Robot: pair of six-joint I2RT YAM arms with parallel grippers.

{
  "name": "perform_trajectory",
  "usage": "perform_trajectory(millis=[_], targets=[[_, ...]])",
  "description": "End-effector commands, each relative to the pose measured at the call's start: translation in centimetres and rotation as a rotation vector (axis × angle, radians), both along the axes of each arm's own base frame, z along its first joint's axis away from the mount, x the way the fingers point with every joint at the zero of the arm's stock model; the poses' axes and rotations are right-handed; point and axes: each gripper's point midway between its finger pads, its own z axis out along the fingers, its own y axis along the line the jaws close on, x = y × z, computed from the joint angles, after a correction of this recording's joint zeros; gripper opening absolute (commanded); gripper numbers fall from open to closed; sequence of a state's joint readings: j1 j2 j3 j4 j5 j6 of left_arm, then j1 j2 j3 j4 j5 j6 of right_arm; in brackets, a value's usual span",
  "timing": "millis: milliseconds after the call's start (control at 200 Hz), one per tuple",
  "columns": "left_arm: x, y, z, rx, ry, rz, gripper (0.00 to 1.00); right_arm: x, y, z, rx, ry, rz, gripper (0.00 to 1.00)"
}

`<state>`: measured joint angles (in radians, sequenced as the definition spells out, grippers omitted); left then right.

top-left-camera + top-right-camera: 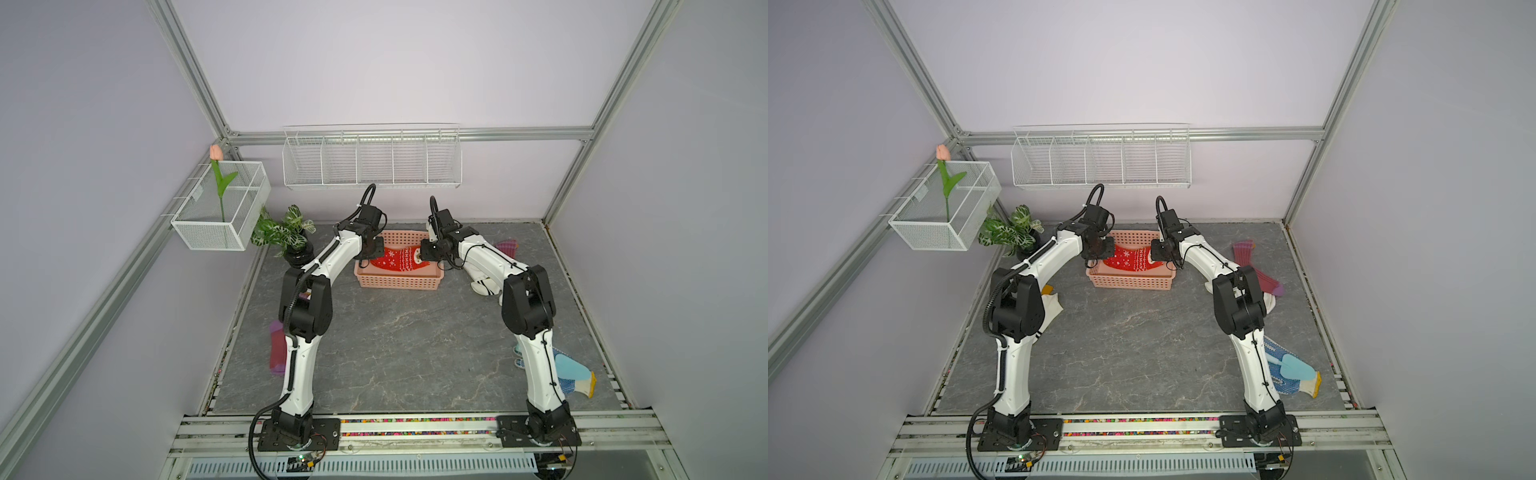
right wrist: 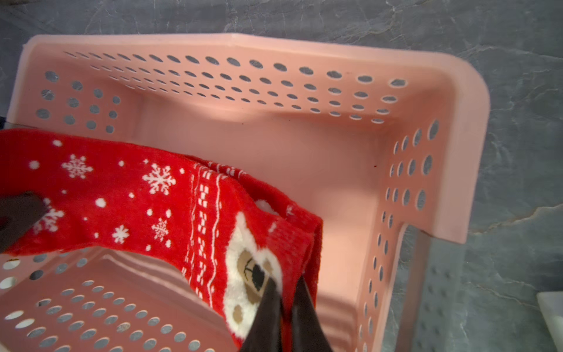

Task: Place the socks together as a pair
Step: Place a pair of socks in the bin.

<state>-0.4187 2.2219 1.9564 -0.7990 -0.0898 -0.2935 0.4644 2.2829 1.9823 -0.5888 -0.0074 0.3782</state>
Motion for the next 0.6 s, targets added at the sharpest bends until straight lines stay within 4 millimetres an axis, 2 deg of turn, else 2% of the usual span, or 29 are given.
perform_trajectory(millis=[0, 155, 235, 285, 325, 430, 475, 595], targets=[[1.0, 0.2, 0.5, 0.023, -0.023, -0.007, 0.0, 0.4, -0.6, -0.9, -0.052, 0.011, 0.01, 0.11], [1.2, -0.1, 0.4, 0.016, -0.021, -0.016, 0.02, 0.7, -0.2, -1.4, -0.06, 0.017, 0.02, 0.15], [1.2, -0.1, 0.9, 0.012, -0.029, -0.013, 0.22, 0.7, 0.0, -1.2, -0.07, 0.018, 0.035, 0.22], [1.2, -0.2, 1.3, 0.01, -0.038, -0.016, 0.29, 0.7, 0.0, -1.1, -0.083, 0.016, 0.035, 0.31], [1.2, -0.4, 1.9, 0.007, -0.049, -0.023, 0.4, 0.7, 0.0, -0.9, -0.093, 0.011, 0.036, 0.37], [1.1, -0.7, 2.9, -0.009, -0.064, -0.034, 0.65, 0.7, -0.1, 0.0, -0.106, -0.004, 0.028, 0.45], [1.1, -0.6, 3.3, -0.006, -0.069, -0.029, 0.69, 0.8, -0.2, 0.5, -0.107, -0.013, 0.024, 0.46], [0.6, -0.3, 5.3, -0.008, -0.093, -0.019, 0.7, 0.4, -0.3, 2.8, -0.107, -0.047, 0.023, 0.47]])
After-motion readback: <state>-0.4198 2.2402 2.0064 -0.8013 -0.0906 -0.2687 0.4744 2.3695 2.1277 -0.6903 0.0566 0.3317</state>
